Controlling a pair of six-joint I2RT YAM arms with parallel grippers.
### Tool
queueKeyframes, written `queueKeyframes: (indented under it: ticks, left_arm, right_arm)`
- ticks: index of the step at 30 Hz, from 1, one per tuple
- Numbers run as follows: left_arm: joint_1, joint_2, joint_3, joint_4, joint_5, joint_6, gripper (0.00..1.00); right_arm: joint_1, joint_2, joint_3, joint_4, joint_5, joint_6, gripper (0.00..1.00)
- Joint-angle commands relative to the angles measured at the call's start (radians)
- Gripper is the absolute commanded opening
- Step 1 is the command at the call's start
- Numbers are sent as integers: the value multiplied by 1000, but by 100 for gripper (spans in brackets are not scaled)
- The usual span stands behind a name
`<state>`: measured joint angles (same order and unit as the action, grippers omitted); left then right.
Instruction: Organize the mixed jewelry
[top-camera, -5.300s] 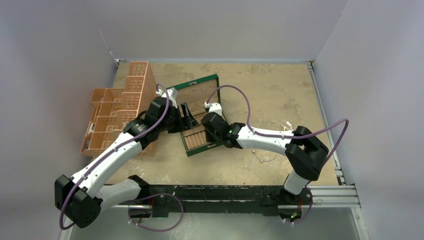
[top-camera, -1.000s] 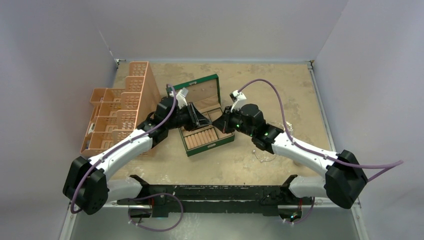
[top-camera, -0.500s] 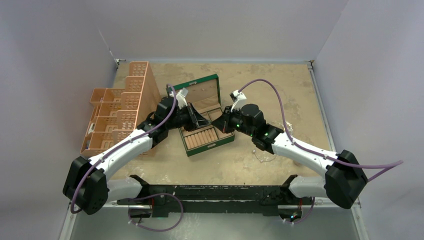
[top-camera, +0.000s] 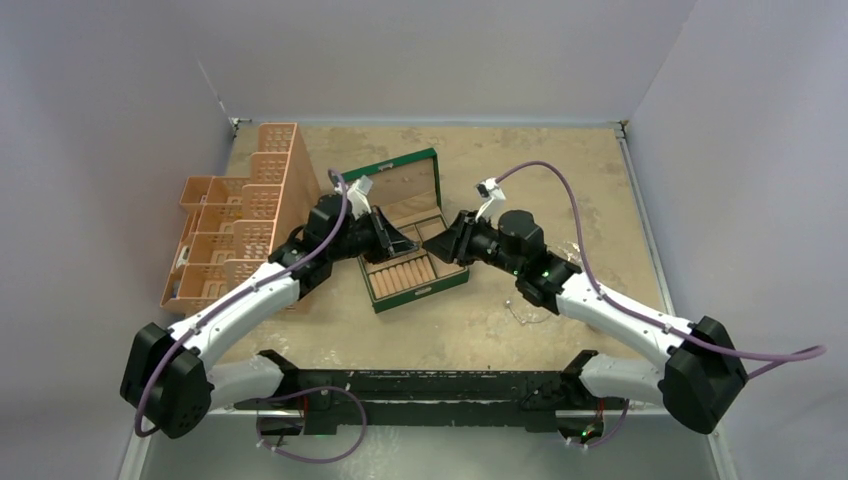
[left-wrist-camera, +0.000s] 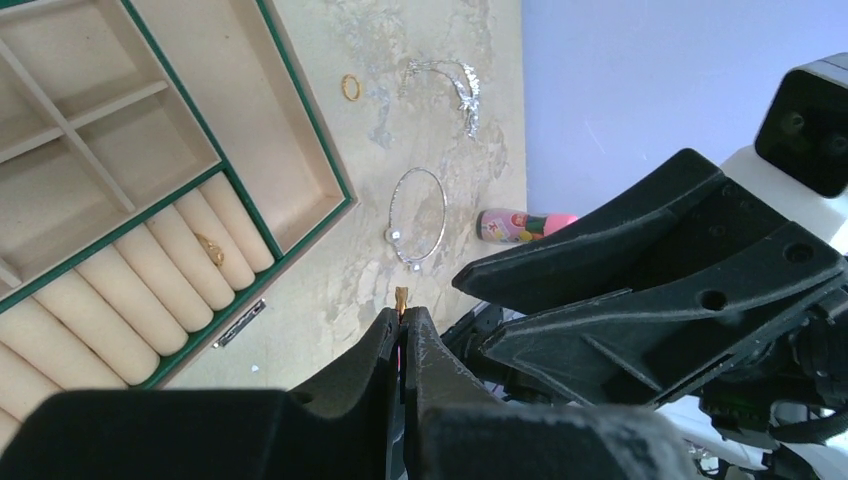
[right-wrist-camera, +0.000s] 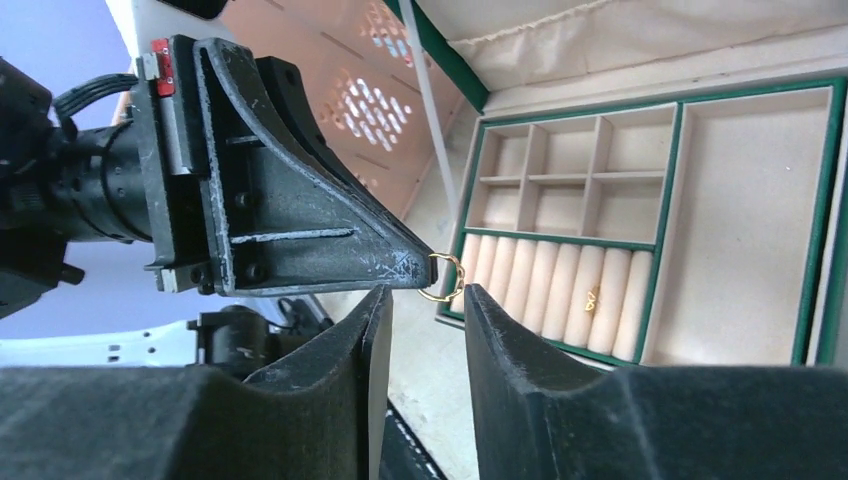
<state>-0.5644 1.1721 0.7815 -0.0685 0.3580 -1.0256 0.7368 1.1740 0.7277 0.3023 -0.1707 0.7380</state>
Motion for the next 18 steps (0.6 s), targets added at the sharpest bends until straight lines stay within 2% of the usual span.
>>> queueKeyframes:
  ticks: [1, 4, 10, 13, 14, 16, 18]
  left_arm:
    - [-3, -64, 19, 39, 5, 30, 0]
    - [1, -106, 28, 52, 36, 21, 0]
    - [13, -173, 72, 21, 113, 106, 0]
    - [32, -197, 53, 38, 185, 114, 0]
    - [42, -198, 49, 50, 224, 112, 0]
    - [70, -194, 55, 54, 310, 108, 0]
    - [103, -191, 57, 83, 397, 93, 0]
  right_arm:
    - [-10, -58, -26, 128, -68, 115, 40]
    - [-16, -91, -52, 195, -63, 189, 53]
    - [-39, -73, -64, 363, -118, 306, 55]
    - [-38, -56, -33, 403, -181, 294, 57]
    - [-38, -48, -17, 396, -199, 283, 60]
    - [-38, -42, -2, 401, -230, 261, 72]
    - [-38, -42, -24, 482, -269, 278, 77]
